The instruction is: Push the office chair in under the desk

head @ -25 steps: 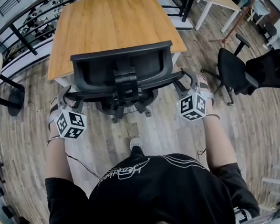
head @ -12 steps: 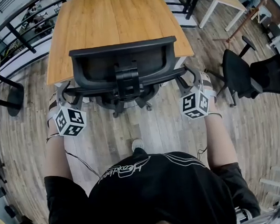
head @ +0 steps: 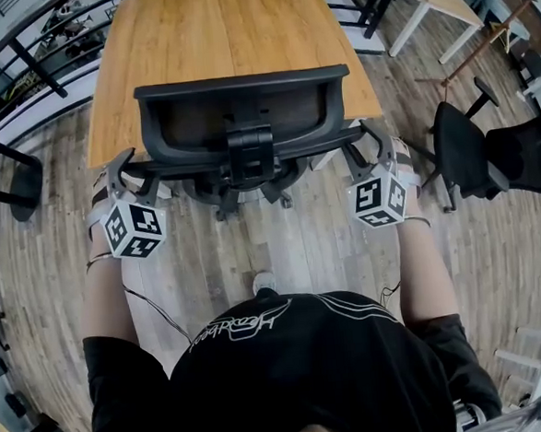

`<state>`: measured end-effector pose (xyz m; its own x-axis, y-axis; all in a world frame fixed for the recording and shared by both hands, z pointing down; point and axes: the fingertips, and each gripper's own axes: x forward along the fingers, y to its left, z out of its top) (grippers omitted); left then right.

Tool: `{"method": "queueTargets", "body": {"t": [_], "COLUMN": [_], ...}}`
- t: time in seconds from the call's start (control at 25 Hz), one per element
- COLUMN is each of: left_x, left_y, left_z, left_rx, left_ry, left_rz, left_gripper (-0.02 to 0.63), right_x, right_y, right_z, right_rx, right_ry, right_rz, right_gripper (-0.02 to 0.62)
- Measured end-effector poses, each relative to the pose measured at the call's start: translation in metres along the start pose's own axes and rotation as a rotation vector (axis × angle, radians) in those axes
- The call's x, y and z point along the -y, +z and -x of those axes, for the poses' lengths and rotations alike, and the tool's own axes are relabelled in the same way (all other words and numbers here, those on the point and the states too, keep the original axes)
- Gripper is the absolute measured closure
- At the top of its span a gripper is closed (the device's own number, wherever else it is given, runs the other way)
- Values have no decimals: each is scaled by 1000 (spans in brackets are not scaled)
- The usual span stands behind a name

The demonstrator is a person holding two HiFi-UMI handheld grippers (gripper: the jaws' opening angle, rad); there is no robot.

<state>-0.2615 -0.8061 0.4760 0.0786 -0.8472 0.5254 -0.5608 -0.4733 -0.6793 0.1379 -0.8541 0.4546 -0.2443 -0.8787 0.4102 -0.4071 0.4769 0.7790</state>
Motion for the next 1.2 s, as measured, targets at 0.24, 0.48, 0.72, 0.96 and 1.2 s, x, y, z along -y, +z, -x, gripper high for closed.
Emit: {"method": "queueTargets", "body": {"t": [0.24,0.48,0.72,0.96,1.2], "left_x": [-14,-36,-42,-41,-44], "left_y": [2,-3,-2,-3,-4], "left_z": [-13,-30,-44,-50,-33], "left_rx": [5,-3,-19,-9,78], "left_ry": [6,1,17,56,102], "left_rz": [1,-2,-8,11,135], "left_gripper": [350,350,350,348,298], "right_x": [9,16,20,17,26], "right_y": [6,20,19,17,17], "right_z": [-15,-33,-44,-49,-31], "right_rx": [2,-4,-19,-37,-12], "right_ry": [-1,5,-4,24,15], "right_rz": [-3,-2,1,11,-17], "right_gripper": [342,343,342,342,322]}}
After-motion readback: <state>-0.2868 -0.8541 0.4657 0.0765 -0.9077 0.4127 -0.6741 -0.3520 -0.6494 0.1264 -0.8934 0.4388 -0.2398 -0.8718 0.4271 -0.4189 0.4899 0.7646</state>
